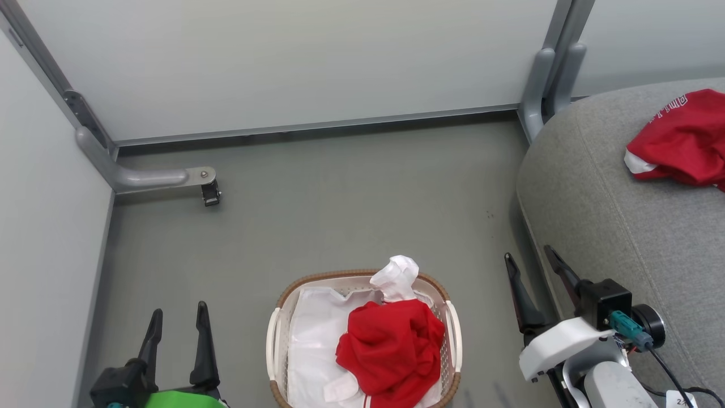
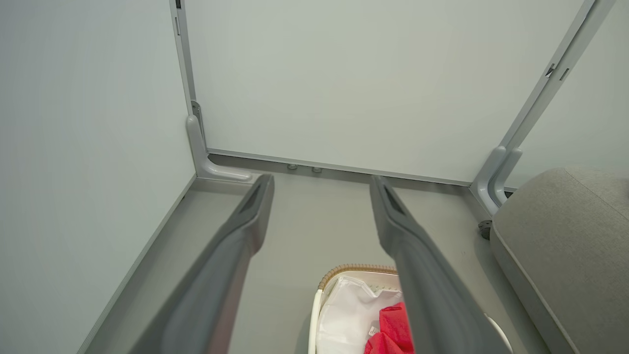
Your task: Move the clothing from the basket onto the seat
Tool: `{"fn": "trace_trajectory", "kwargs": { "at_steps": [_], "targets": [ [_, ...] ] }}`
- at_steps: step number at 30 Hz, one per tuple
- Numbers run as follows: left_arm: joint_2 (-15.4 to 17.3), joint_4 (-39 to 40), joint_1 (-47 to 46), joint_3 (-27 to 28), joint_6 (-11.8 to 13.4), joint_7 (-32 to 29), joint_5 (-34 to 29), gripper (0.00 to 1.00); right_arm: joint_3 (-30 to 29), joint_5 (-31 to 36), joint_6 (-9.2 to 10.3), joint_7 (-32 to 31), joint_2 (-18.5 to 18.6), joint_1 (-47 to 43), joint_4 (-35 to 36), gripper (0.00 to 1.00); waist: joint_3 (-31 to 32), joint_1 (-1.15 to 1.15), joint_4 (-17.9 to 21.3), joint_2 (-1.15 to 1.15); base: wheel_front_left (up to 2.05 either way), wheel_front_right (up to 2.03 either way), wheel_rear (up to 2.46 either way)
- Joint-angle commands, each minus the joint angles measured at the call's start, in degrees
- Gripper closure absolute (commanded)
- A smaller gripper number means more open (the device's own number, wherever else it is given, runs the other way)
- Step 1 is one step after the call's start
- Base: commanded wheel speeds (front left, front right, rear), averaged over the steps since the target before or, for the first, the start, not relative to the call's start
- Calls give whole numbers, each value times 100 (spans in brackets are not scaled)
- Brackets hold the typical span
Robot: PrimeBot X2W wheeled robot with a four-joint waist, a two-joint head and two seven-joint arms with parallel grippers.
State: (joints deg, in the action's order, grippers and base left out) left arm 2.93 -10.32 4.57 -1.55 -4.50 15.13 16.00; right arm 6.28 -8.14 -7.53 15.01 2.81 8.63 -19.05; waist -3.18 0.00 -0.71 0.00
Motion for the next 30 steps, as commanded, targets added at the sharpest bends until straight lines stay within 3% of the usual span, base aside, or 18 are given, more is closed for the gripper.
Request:
{"fn": "trace_trajectory", "kwargs": {
  "at_steps": [1, 30],
  "targets": [
    [-1, -25, 92, 11, -21, 4, 10, 0, 14, -48, 8, 25, 18, -73, -25, 0, 4, 0, 3, 0, 0, 0, 0],
    [-2, -164, 85, -147, -32, 3, 45, 0, 98, -134, 8, 26, 17, -166, -84, 0, 74, 0, 28, 0, 0, 0, 0]
  ]
}}
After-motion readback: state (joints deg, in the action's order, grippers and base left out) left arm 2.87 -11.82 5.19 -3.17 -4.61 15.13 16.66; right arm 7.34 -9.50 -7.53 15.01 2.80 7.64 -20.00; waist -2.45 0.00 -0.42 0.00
